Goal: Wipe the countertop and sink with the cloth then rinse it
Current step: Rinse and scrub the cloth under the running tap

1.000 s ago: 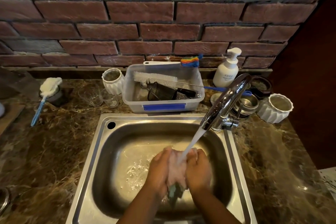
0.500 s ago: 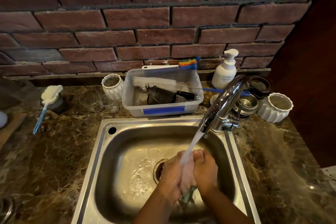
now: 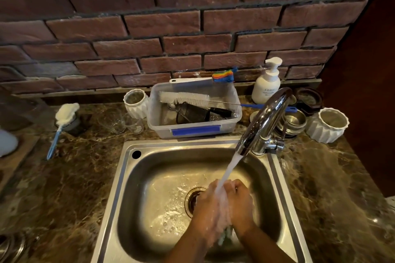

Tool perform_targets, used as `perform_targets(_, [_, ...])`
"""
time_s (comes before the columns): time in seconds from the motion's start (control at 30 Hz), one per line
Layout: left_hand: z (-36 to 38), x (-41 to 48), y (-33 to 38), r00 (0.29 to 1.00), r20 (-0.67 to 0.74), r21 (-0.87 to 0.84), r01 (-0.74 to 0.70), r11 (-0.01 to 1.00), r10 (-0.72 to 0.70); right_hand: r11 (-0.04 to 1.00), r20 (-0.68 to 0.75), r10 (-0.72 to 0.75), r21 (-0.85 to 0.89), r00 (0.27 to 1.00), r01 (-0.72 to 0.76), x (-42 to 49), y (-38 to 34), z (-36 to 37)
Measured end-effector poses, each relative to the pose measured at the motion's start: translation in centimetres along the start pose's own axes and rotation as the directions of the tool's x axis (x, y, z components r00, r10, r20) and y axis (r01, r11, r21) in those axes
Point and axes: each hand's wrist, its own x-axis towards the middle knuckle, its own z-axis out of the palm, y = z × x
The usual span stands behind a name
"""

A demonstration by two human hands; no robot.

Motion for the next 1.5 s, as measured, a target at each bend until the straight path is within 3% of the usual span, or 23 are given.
perform_targets(0.1, [-0.2,0.2,1.4,0.992,-0.116,-0.165,-0.062,0.984,0.043,0.999,-0.067,-0.047,-0.022,0.997,0.045,-0.4,-0.4,-0.4])
perform_targets(0.2, [-1.2,1.5,1.5,0.986,-0.164,-0.216,-0.05,0.975,0.014,0.989,0.038,-0.129,0.078,0.991,0.125,-3.0,-1.2,1.1])
perform_targets(0.33, [-0.3,2.5,-0.4,0.995,-0.089,0.03,-0.051,0.998,0.053,0.954,0.067,-0.245,-0.164,0.967,0.253,-2.8,-0.9,2.0])
perform_targets(0.4, [-0.1,2.0,-0.4,0.999,-0.032,0.095,-0.025,0.995,0.028,0.965,0.1,-0.212,-0.135,0.972,0.225,-1.7,-0.9,1.4])
perform_targets(0.43, [-0.2,1.7,-0.7,0.999,-0.018,-0.027,-0.029,0.999,0.029,0.964,0.108,-0.204,-0.152,0.973,0.219,-1.1,-0.9,1.0])
perform_targets(0.47, [-0.5,1.1,-0.8,0.995,-0.028,-0.02,-0.101,0.995,0.1,0.967,0.089,-0.177,-0.168,0.98,0.19,-0.3,-0.4,1.0])
perform_targets(0.5, [-1.1,0.7,-0.8,0.997,-0.007,-0.109,-0.076,0.991,0.076,0.964,0.097,-0.156,-0.203,0.983,0.173,0.0,-0.4,0.8])
perform_targets(0.6, [-1.8,1.7,-0.1,0.978,-0.171,-0.063,-0.13,0.99,0.117,0.969,0.043,-0.155,-0.19,0.987,0.16,0.7,0.5,0.9])
perform_targets(0.63, [-2.0,2.2,0.2,0.98,-0.169,-0.112,-0.128,0.985,0.108,0.964,0.009,-0.175,-0.199,0.984,0.174,0.5,0.5,0.9])
perform_targets(0.7, [-1.9,2.8,1.0,0.973,-0.225,-0.126,-0.078,0.989,0.048,0.98,-0.056,-0.193,-0.062,0.98,0.189,-0.5,-0.1,1.3])
perform_targets(0.77, [-2.2,3.2,1.3,0.987,-0.158,-0.139,-0.012,0.99,-0.01,0.974,0.009,-0.226,0.031,0.974,0.226,-2.7,-1.6,2.2])
perform_targets(0.9, [-0.6,2.1,1.3,0.993,-0.012,-0.163,0.116,0.98,-0.119,0.944,-0.043,-0.307,-0.142,0.951,0.298,-2.1,-1.6,2.7])
perform_targets(1.0, [-0.1,1.6,0.7,0.991,-0.019,-0.239,0.123,0.963,-0.131,0.944,0.007,-0.22,-0.25,0.976,0.214,0.6,-0.6,1.2])
perform_targets(1.13, [-0.6,2.2,0.5,0.99,-0.058,-0.273,0.105,0.956,-0.125,0.995,-0.017,-0.002,-0.096,1.0,0.001,2.2,0.1,-0.2])
perform_targets(1.23, [-1.9,3.0,0.7,0.989,-0.098,-0.362,0.065,0.93,-0.108,0.984,-0.033,-0.085,-0.157,0.996,0.079,0.1,-0.4,-0.3])
perform_targets(1.3, [-1.5,3.4,-0.6,0.987,-0.161,-0.252,-0.055,0.966,0.014,0.954,0.083,-0.219,-0.192,0.972,0.231,-2.1,-1.2,0.7])
perform_targets(1.33, [-0.4,2.5,0.2,0.994,-0.041,-0.174,0.092,0.98,-0.101,0.923,0.142,-0.256,-0.258,0.956,0.286,-3.0,-1.7,1.4])
perform_targets(1.37, [1.1,1.7,0.6,0.988,-0.144,0.053,0.067,0.996,-0.059,0.868,0.155,-0.295,-0.37,0.943,0.332,-3.4,-1.6,2.4])
perform_targets(1.4, [1.0,1.2,-0.5,0.961,-0.274,0.169,0.083,0.982,-0.034,0.815,0.132,-0.323,-0.465,0.937,0.346,-3.5,-1.5,3.1])
perform_targets(1.43, [1.6,0.7,-0.1,0.971,-0.175,-0.102,0.147,0.984,-0.163,0.832,0.036,-0.337,-0.457,0.941,0.316,-3.2,-1.4,3.5])
perform_targets(1.47, [2.1,1.0,-0.4,0.984,0.007,-0.301,0.17,0.938,-0.176,0.887,-0.024,-0.289,-0.383,0.957,0.258,-3.0,-1.5,3.4])
perform_targets(1.5, [1.3,1.1,-0.5,0.987,-0.014,-0.313,0.149,0.938,-0.162,0.933,-0.028,-0.201,-0.312,0.979,0.182,-2.1,-0.9,3.1])
